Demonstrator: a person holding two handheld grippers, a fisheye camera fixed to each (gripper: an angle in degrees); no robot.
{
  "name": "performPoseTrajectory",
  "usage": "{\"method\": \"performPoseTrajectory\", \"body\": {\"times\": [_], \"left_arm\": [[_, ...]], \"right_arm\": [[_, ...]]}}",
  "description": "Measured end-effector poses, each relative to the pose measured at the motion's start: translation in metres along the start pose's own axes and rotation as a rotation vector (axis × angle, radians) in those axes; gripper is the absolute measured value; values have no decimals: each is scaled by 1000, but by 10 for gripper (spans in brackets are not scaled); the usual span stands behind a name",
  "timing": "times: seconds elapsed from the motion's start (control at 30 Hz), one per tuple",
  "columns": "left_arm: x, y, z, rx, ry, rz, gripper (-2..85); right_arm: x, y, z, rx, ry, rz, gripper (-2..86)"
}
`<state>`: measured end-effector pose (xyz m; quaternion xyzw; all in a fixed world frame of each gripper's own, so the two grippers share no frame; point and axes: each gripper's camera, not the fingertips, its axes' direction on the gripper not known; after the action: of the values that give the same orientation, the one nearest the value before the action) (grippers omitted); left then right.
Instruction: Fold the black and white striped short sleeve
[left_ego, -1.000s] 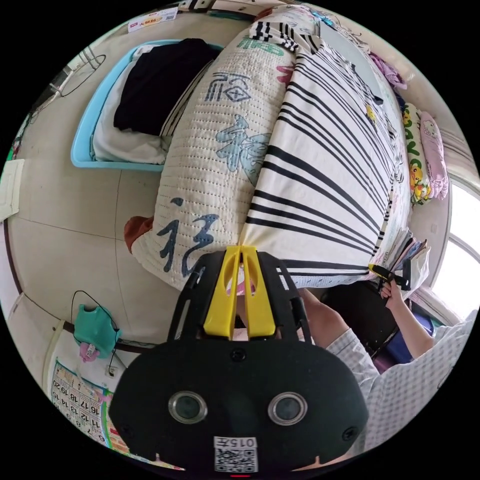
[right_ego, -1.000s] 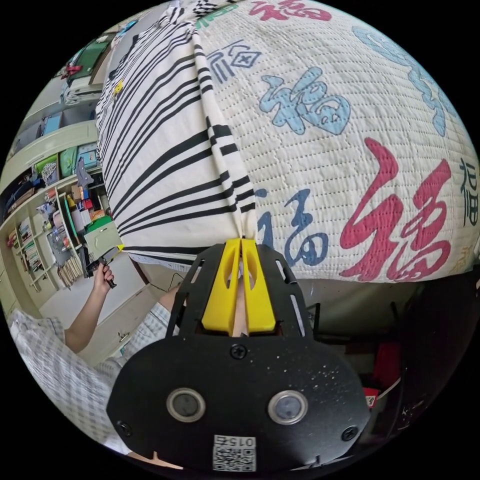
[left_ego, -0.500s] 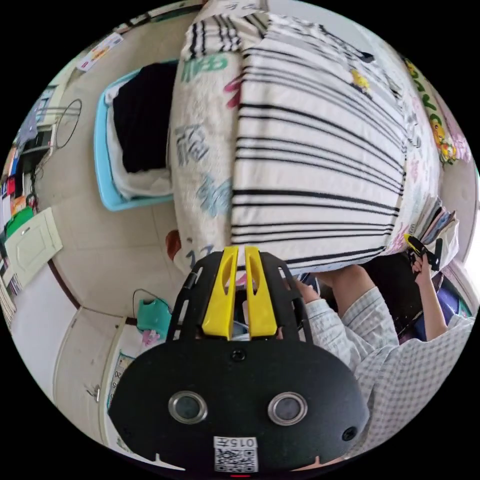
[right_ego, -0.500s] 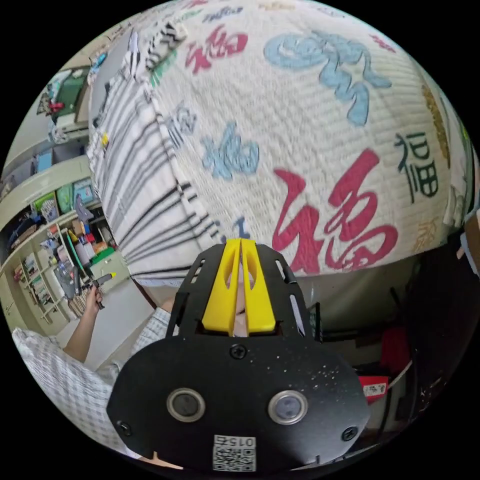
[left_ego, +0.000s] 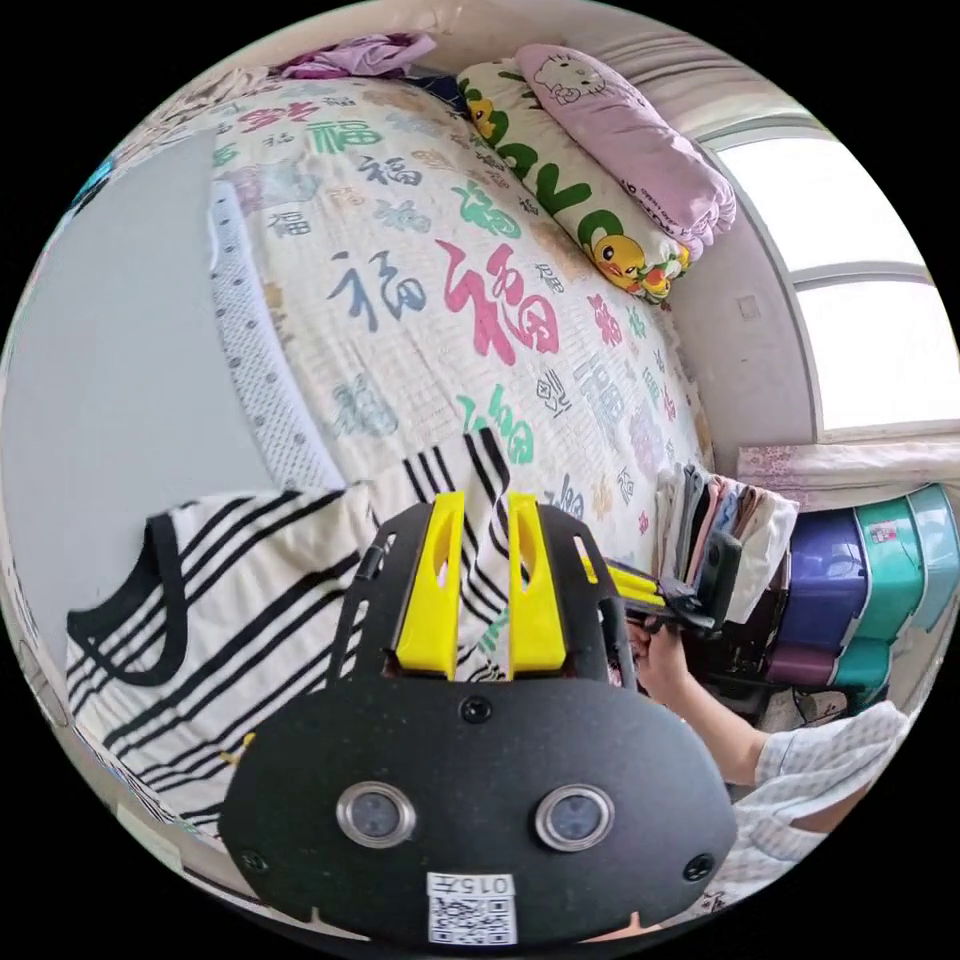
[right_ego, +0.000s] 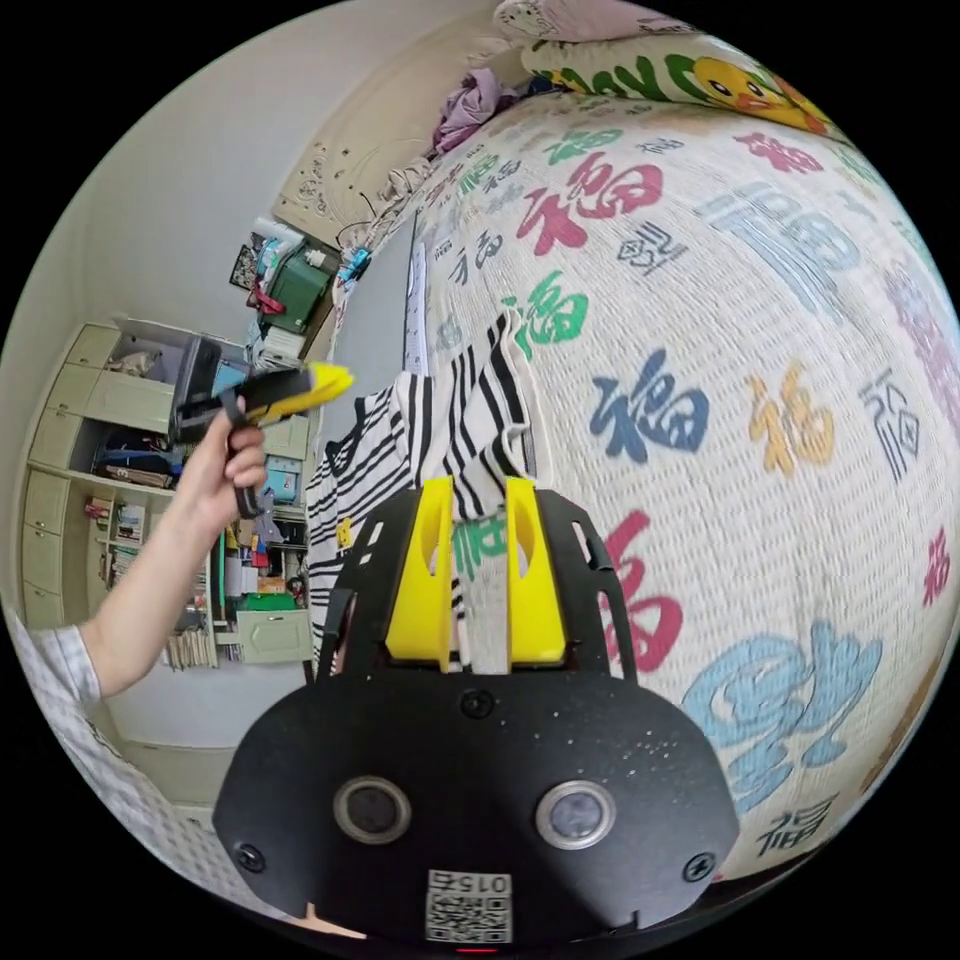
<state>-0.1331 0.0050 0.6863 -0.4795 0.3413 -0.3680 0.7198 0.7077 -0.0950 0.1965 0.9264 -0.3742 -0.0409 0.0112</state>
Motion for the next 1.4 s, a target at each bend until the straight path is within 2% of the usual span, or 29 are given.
{"method": "performPoseTrajectory", "body": {"times": [0.1,0.23,0.3,0.47,0.57,0.67,0.77,0.83,1.0,1.1,1.23,1.3,1.4], "left_arm": [[27,-58,45,-75,-28,29,77],[45,-99,94,-169,-90,28,86],[51,-116,120,-229,-176,22,83],[62,-136,136,-253,-304,68,43],[63,-145,137,-255,-302,74,24],[62,-152,135,-248,-270,83,8],[58,-155,128,-214,-228,74,2],[54,-153,114,-158,-186,67,1],[30,-109,25,117,-27,91,-1],[6,-47,-36,265,-24,58,-1],[-29,38,-75,333,-69,-56,0],[-54,85,-77,328,-77,-162,3],[-86,123,-65,277,-94,-275,19]], "right_arm": [[2,-23,12,-38,21,-29,73],[15,-25,15,-90,1,-12,0],[23,-17,10,-95,-17,22,-3],[36,-1,-9,-32,-79,106,7],[37,3,-22,21,-40,143,57],[42,-1,-21,15,-146,162,94],[40,-16,-16,-33,-99,143,72],[36,-28,-12,-80,-85,94,26],[2,-36,-44,-22,-74,-69,10],[-34,-34,-60,-3,-111,-226,7],[-87,-21,-36,-137,-114,-450,10],[-94,-11,-9,-217,-98,-493,15],[-78,-1,34,-341,-120,-447,38]]}}
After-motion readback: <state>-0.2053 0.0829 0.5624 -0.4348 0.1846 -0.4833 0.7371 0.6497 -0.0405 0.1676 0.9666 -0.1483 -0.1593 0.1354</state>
